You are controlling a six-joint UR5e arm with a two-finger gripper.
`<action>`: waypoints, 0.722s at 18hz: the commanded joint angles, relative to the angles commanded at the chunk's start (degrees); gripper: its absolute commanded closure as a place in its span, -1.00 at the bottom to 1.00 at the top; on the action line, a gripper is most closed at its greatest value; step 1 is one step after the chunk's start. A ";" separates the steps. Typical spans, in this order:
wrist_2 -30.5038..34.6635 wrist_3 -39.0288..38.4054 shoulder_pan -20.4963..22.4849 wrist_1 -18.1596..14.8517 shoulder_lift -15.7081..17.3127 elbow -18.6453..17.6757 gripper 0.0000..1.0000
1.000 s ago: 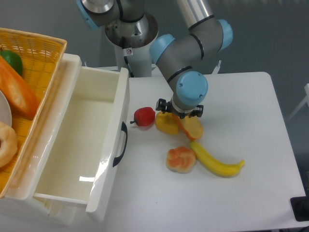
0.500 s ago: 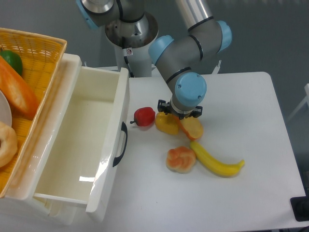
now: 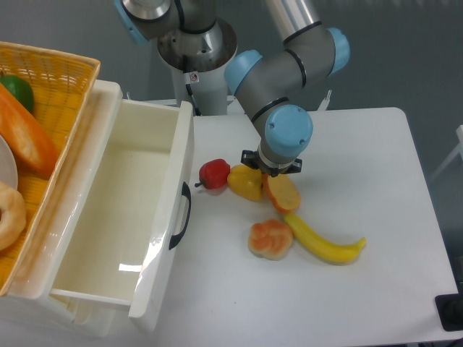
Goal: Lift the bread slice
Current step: 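Lift the grasped bread slice up off the table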
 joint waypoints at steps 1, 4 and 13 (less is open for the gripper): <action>0.00 0.17 0.44 -0.26 0.35 1.05 0.96; -0.26 1.05 1.23 -0.35 0.79 5.27 0.93; -2.98 28.26 7.02 -0.18 -1.32 19.33 0.96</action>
